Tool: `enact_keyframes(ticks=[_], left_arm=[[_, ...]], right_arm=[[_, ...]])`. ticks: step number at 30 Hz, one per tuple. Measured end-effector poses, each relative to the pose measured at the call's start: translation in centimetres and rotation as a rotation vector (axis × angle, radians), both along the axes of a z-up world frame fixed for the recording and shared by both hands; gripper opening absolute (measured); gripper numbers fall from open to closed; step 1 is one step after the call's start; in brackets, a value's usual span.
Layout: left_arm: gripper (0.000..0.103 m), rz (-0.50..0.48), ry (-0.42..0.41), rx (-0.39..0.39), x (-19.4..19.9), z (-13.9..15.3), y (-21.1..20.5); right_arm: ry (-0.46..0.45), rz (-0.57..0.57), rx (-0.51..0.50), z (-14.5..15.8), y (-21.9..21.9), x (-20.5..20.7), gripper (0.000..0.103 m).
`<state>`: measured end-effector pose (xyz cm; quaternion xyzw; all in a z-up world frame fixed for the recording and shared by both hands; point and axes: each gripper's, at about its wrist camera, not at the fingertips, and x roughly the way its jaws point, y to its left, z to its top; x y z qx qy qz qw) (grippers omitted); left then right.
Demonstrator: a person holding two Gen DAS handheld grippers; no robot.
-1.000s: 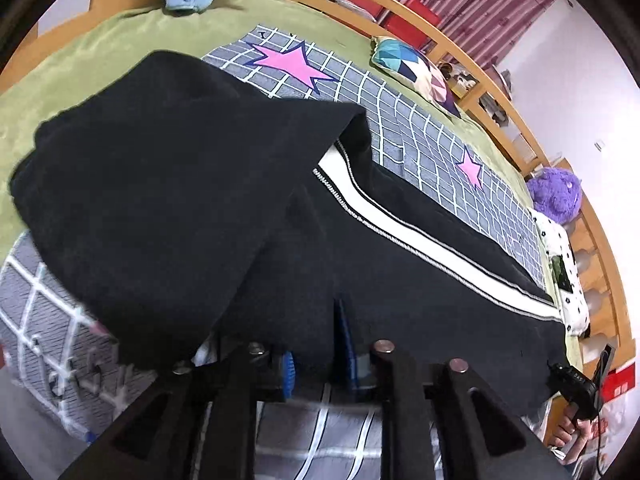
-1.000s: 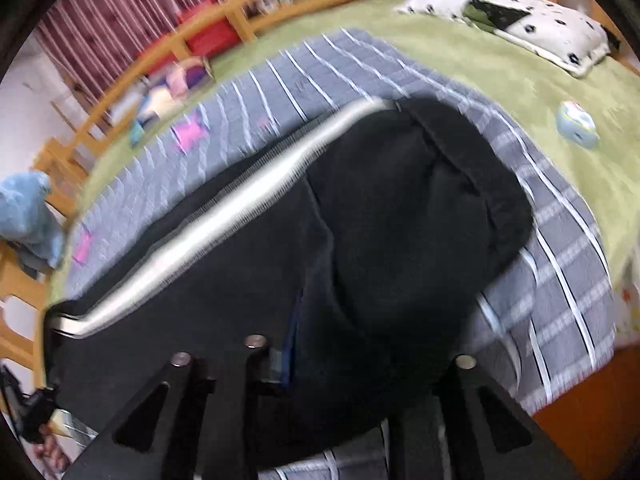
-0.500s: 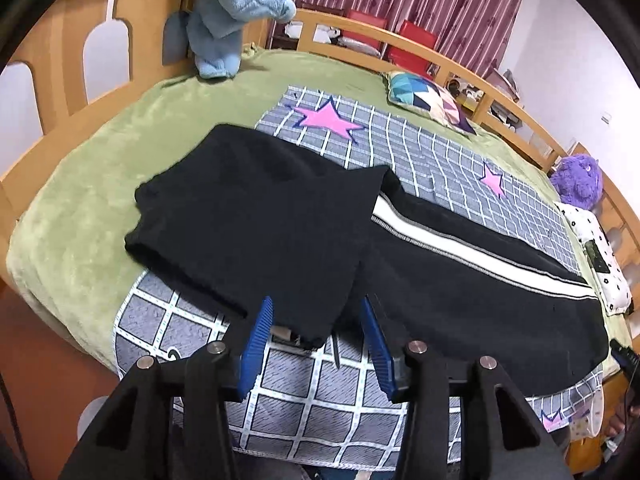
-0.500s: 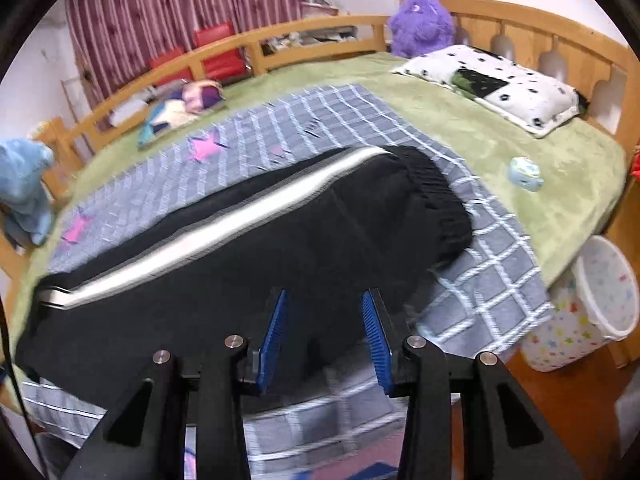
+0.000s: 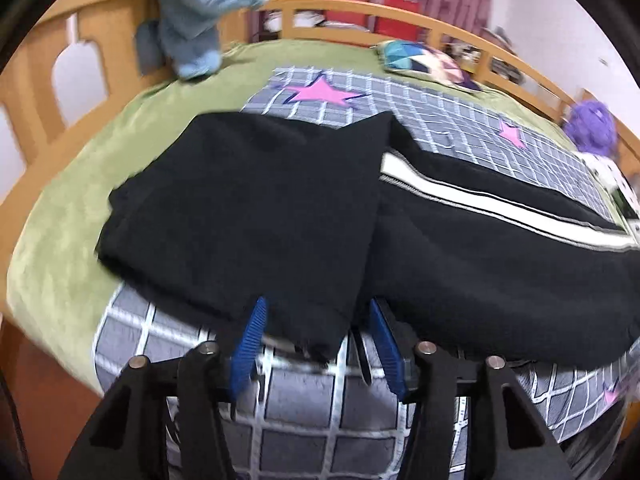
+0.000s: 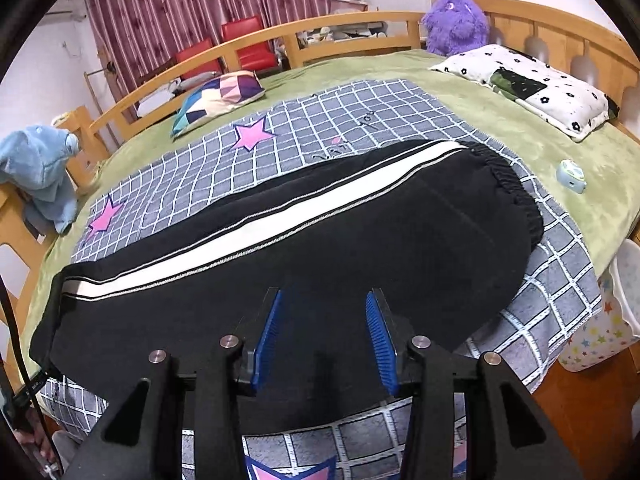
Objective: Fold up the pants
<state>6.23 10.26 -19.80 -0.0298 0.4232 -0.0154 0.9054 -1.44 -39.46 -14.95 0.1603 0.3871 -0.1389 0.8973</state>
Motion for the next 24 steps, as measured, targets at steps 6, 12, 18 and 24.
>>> enact_keyframes(ticks=[6,12,18,24], left_arm=[[0.019,-0.11,-0.056,-0.081,0.3,2.0,1.3],[0.011,-0.053,-0.09,-0.122,0.5,2.8,4.1],[0.01,-0.042,-0.089,-0.092,1.6,3.0,3.9],[0.01,-0.015,-0.06,-0.092,2.5,3.2,3.7]], right_arm=[[0.028,-0.014,-0.011,-0.6,0.7,1.1,0.042],[0.042,-0.008,-0.008,-1.1,1.4,2.6,0.042],[0.053,0.011,0.004,-1.5,2.6,4.2,0.042],[0.064,0.038,-0.01,-1.5,4.2,4.9,0.042]])
